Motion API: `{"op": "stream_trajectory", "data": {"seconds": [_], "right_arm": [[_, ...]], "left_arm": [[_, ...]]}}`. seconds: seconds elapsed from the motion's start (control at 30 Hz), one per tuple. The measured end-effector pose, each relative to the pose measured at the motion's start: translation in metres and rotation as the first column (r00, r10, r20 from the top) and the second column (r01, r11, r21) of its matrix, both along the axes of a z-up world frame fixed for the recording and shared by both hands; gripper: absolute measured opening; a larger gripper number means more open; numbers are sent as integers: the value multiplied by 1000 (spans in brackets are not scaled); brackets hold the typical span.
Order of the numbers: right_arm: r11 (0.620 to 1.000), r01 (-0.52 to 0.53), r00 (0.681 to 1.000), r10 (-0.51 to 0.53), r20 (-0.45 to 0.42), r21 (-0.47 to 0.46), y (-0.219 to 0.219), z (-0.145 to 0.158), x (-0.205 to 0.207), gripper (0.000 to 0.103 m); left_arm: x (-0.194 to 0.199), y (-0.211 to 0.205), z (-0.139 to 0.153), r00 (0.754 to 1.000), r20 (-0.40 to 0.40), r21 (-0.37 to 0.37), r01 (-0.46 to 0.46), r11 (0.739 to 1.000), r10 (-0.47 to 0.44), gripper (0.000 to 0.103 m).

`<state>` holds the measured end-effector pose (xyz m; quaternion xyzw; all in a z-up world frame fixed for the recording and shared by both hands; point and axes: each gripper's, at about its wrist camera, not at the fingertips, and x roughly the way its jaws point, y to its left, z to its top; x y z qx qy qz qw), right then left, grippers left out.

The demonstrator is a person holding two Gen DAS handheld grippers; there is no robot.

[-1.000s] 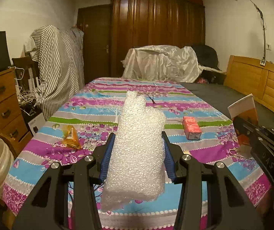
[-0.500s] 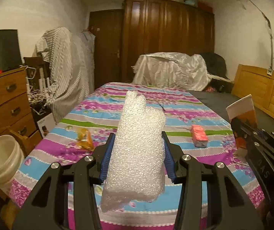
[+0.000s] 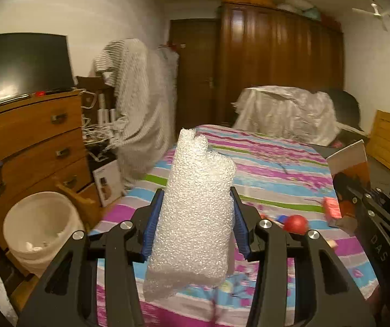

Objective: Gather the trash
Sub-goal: 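Lift the foam roll and carton and carry both toward the white basin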

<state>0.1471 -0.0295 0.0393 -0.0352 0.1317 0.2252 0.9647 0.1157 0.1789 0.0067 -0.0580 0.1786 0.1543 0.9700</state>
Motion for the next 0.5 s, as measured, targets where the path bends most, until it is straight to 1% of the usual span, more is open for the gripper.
{"op": "stream_trajectory", "data": {"seconds": [0.1, 0.27, 0.33, 0.5], "right_arm": [[998, -60, 998, 60, -9, -12, 37, 3, 0, 9], [985, -171, 985, 170, -23, -27, 101, 12, -7, 9], [977, -209, 978, 208, -30, -35, 126, 15, -11, 9], [948, -312, 949, 309, -62, -56, 196, 19, -17, 9]], "left_arm": [[-7, 27, 2, 999, -1, -5, -52, 999, 52, 45], [-20, 74, 3, 990, -13, -15, -139, 990, 138, 45], [-26, 87, 4, 986, -18, -16, -167, 986, 167, 45], [-42, 136, 4, 967, -35, -35, -253, 967, 251, 45]]}}
